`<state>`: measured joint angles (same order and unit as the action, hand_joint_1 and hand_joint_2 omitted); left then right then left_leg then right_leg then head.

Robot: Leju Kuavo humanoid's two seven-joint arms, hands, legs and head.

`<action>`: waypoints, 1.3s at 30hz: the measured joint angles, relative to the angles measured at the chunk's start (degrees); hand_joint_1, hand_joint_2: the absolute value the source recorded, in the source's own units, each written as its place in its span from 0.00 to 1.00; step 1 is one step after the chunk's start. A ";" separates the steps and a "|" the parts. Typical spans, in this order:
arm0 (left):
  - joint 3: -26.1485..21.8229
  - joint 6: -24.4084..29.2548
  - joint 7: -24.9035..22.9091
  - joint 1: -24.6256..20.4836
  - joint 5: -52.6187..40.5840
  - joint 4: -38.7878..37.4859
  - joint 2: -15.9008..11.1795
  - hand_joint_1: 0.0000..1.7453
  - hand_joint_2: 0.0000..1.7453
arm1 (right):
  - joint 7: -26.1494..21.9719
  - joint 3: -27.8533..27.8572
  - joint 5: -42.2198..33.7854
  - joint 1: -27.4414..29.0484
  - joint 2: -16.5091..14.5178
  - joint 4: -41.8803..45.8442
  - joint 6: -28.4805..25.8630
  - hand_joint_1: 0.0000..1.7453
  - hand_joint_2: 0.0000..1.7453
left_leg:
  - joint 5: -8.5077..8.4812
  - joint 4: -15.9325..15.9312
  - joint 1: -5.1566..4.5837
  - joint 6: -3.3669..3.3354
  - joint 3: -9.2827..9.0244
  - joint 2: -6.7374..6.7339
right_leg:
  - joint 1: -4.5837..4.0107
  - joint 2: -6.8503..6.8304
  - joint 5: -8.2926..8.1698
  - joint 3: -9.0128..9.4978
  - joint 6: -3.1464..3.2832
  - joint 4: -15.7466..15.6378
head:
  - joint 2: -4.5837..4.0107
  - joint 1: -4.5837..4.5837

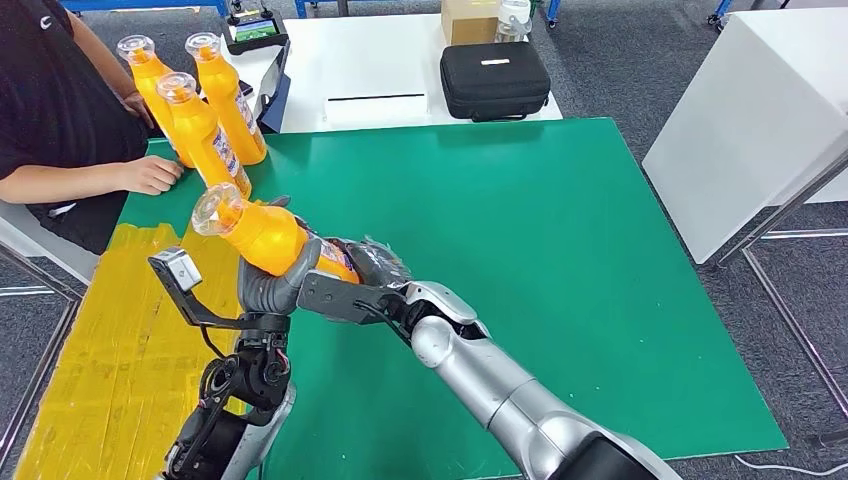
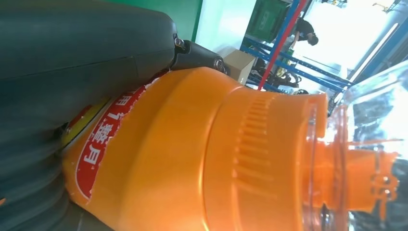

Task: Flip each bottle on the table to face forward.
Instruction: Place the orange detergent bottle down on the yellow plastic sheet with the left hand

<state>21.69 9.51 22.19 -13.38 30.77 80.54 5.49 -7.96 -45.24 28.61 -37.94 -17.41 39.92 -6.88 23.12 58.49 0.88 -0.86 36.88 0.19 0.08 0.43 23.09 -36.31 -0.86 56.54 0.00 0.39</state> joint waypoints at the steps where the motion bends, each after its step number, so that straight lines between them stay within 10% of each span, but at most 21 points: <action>1: -0.08 0.00 0.03 0.00 -0.03 0.00 0.05 1.00 1.00 | 0.04 0.00 0.02 -0.09 -0.08 -0.13 -0.03 0.58 1.00 | 0.00 0.00 0.00 0.00 0.00 0.00 | 0.00 0.00 0.00 0.00 0.00 0.00 | 0.00 -0.01; 3: -0.28 0.00 0.04 -0.04 -0.07 0.00 0.12 1.00 1.00 | 0.31 0.00 0.13 -0.25 -0.22 -0.34 -0.19 0.15 1.00 | 0.00 0.00 0.00 0.00 0.00 0.00 | 0.00 0.00 0.00 0.00 0.00 0.00 | 0.00 0.00; 13: -1.00 -0.02 -0.07 -0.73 -0.23 0.00 0.17 1.00 1.00 | 0.66 -0.01 0.95 -0.88 -0.81 -1.67 -0.84 0.11 1.00 | 0.00 0.00 0.00 0.00 0.00 0.00 | 0.00 0.00 0.00 0.00 0.00 0.00 | 0.00 -0.01; 17: -1.07 0.08 0.17 -0.81 -0.42 0.00 0.17 1.00 1.00 | 0.69 -0.02 0.95 -1.05 -0.84 -1.90 -1.01 0.00 0.00 | 0.00 0.00 0.00 0.00 0.00 0.00 | 0.00 0.00 0.00 0.00 0.00 0.00 | 0.00 -0.01; 26: -6.69 10.03 6.05 0.53 -16.42 4.30 -1.09 1.00 1.00 | -6.25 7.50 -5.54 3.97 4.46 4.34 -5.37 0.00 0.00 | 0.00 0.00 -0.01 0.00 0.03 0.10 | 0.00 -0.09 0.00 0.05 0.00 0.00 | 0.00 -0.02; 33: -15.62 28.05 7.23 5.27 -51.31 3.17 -5.68 1.00 1.00 | -10.51 19.48 -11.17 13.17 12.86 26.11 -1.00 0.00 0.00 | 0.04 0.00 -0.02 -0.02 0.04 0.10 | 0.02 -0.09 0.02 0.03 0.00 -0.01 | 0.00 -0.01; 39: -24.10 30.32 6.00 7.16 -81.94 -1.34 -6.02 1.00 1.00 | -11.90 23.89 -14.21 17.01 17.09 35.33 -0.66 0.00 0.00 | 0.05 -0.01 -0.02 -0.01 0.03 0.08 | 0.02 -0.08 0.02 0.02 0.01 -0.02 | 0.00 -0.01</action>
<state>-2.41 39.83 28.19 -6.22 -51.17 79.20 -0.53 -19.86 -21.35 14.39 -20.94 -0.32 75.25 -7.54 23.17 58.48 0.87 -0.87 36.91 0.27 0.10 0.35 23.11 -36.29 -0.85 56.51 0.00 0.38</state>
